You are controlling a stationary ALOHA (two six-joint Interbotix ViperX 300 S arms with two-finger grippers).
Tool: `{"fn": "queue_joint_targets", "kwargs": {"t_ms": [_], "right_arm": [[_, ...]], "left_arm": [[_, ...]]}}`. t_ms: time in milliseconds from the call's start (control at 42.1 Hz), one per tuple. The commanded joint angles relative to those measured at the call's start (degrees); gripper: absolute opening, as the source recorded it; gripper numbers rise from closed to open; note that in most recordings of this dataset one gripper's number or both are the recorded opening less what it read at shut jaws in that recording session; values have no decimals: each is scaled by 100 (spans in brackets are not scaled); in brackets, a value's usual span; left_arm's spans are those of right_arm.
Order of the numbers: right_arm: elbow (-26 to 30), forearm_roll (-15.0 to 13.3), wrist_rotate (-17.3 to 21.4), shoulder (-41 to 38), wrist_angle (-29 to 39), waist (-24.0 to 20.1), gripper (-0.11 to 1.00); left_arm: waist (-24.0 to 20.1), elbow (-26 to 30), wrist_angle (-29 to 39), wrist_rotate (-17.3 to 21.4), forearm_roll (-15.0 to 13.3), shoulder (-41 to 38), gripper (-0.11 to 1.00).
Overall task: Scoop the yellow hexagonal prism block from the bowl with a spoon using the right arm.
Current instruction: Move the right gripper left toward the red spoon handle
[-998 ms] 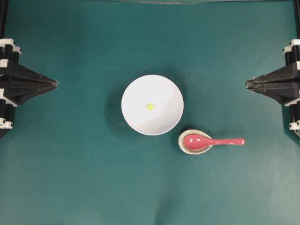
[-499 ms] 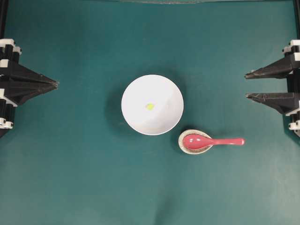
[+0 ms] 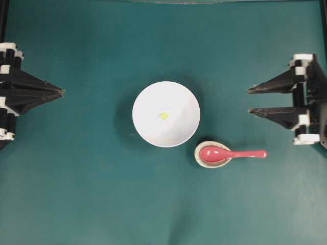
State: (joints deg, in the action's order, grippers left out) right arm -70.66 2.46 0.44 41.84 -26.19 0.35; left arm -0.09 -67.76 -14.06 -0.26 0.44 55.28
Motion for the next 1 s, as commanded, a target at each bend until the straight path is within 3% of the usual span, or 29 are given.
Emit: {"fn": "queue_joint_targets", "kwargs": {"t_ms": [0, 261, 570, 974], "right_arm": [[-18, 105, 9, -360, -448, -97, 53], [-246, 369, 185, -1556, -1617, -554, 53], [-387, 870, 483, -2953, -2821, -1195, 53], [-404, 2180, 483, -4456, -3911, -2461, 53]], "left_arm": [[0, 88, 26, -9, 18, -53, 0], [0, 88, 44, -18, 9, -53, 0], [0, 88, 88, -18, 18, -53, 0], [0, 88, 132, -9, 9, -62, 0]]}}
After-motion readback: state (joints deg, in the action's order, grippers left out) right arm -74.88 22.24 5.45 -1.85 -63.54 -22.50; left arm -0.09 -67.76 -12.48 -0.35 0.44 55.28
